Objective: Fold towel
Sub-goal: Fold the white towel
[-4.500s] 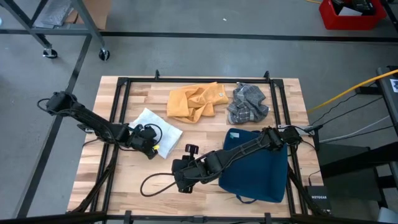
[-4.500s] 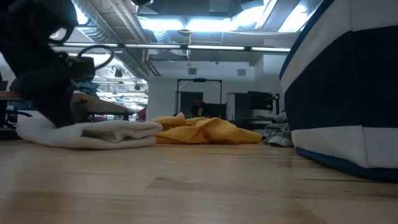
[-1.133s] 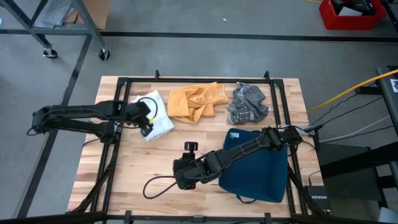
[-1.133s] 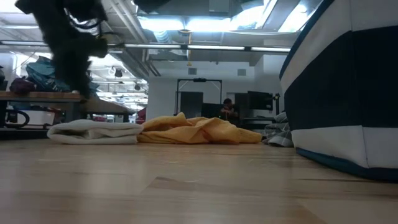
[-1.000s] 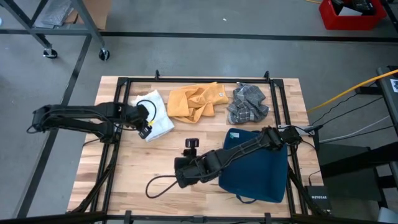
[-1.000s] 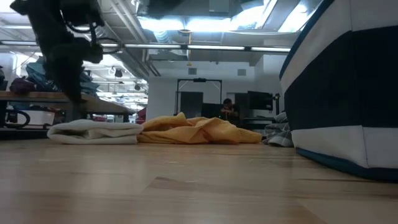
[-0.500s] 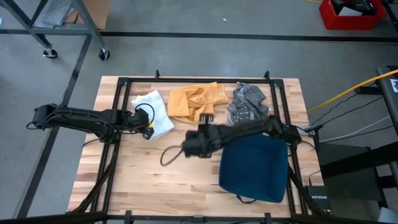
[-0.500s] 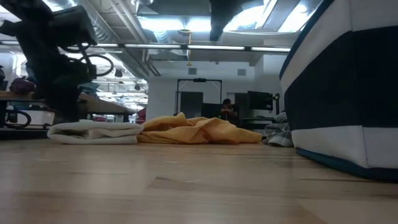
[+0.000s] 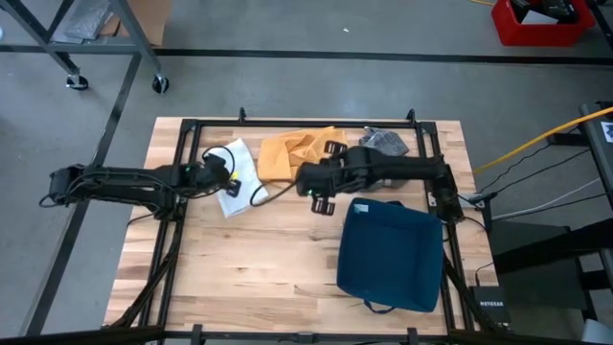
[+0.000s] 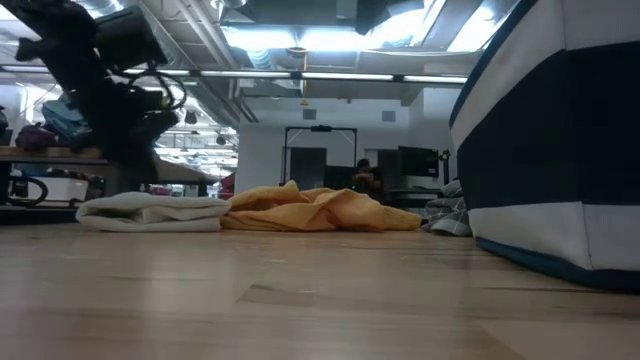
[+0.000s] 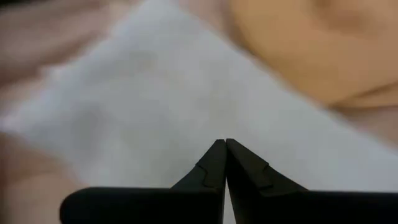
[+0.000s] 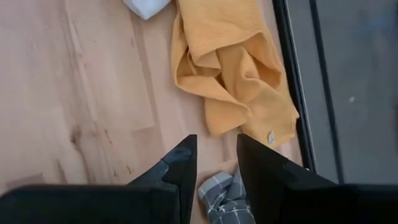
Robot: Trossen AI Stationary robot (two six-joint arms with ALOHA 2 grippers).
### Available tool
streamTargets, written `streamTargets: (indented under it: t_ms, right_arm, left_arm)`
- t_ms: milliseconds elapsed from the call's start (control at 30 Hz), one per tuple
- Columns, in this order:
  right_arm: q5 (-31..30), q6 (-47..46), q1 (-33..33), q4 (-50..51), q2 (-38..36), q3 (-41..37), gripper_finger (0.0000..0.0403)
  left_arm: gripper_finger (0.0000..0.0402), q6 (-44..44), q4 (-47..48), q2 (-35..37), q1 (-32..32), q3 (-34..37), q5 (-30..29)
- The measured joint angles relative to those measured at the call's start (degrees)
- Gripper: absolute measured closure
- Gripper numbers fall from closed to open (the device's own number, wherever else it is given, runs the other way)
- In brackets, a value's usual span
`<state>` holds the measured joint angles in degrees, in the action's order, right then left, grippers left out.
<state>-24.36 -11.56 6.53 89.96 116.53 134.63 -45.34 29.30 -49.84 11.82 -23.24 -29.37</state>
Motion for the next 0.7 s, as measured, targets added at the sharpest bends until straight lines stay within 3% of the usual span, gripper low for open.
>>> streamTargets:
  t_ms: [100, 200, 500, 700]
  right_arm:
    - [0.46, 0.00, -1.65, 0.04, -1.03, 0.00, 0.0285]
    - [1.06, 0.62, -3.47, 0.05, -1.48, 0.00, 0.0285]
    - [6.08, 6.74, -9.75, 0.07, -1.61, -0.57, 0.0285]
    - [6.19, 11.68, -12.75, 0.07, -1.61, -0.63, 0.0285]
  left_arm:
    - [0.0399, -1.06, -5.55, -0.24, -0.70, -0.04, 9.52]
    - [0.0399, -0.74, -8.25, -1.23, -2.93, 0.07, 13.31]
    - [0.0399, -4.85, -7.54, -7.97, -6.57, 3.50, 12.18]
    - [0.0399, -4.62, -4.30, -9.07, -6.45, 3.61, 4.88]
